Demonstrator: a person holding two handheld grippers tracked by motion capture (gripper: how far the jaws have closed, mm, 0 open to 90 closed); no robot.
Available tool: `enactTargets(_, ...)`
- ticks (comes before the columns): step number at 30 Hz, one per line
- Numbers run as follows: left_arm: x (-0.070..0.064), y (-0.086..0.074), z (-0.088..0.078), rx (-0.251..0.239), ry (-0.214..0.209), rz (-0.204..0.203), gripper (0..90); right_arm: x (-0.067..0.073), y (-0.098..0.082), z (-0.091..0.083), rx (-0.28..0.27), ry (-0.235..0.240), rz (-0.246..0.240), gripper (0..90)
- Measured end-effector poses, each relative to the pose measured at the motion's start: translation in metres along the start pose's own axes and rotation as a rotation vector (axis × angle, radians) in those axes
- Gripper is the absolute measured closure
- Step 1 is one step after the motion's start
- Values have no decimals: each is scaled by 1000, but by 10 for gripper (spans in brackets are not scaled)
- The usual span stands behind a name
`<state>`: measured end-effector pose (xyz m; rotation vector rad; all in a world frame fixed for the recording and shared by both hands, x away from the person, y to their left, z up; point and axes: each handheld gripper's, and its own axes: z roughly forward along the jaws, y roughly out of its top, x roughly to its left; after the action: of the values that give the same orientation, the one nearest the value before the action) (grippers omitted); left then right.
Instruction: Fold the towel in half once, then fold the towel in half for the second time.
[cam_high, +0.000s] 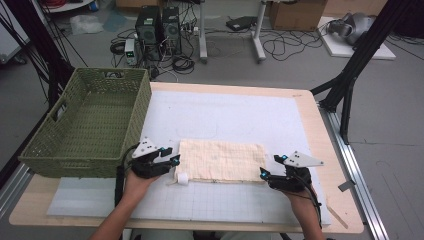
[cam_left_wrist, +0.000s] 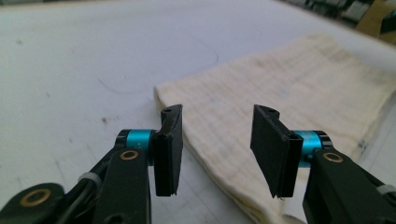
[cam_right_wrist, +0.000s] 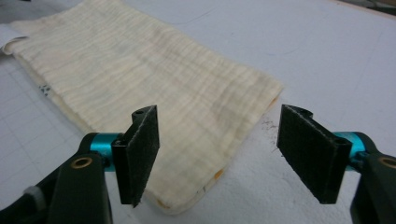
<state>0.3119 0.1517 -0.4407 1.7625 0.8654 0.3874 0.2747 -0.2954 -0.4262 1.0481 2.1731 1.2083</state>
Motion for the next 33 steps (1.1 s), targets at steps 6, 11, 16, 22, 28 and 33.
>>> enactTargets(6, 5, 4, -9, -112, -18, 35, 445, -2, 3, -8, -31, -38, 11, 213)
enactTargets(11, 2, 7, -9, -122, -2, -41, 224, -3, 6, -13, -42, -67, 31, 122)
enactTargets(16, -2, 7, -5, -116, -7, -18, 181, -2, 7, -19, -11, -96, 20, 113)
enactTargets(22, -1, 8, -7, -121, -5, -12, 182, -3, 7, -21, -25, -104, 31, 112)
enactTargets(28, 0, 8, -9, -118, 13, -8, 182, -5, 5, -20, -22, -107, 40, 112)
enactTargets(33, 2, 7, -10, -107, 23, -12, 183, -8, 5, -19, -30, -107, 47, 112)
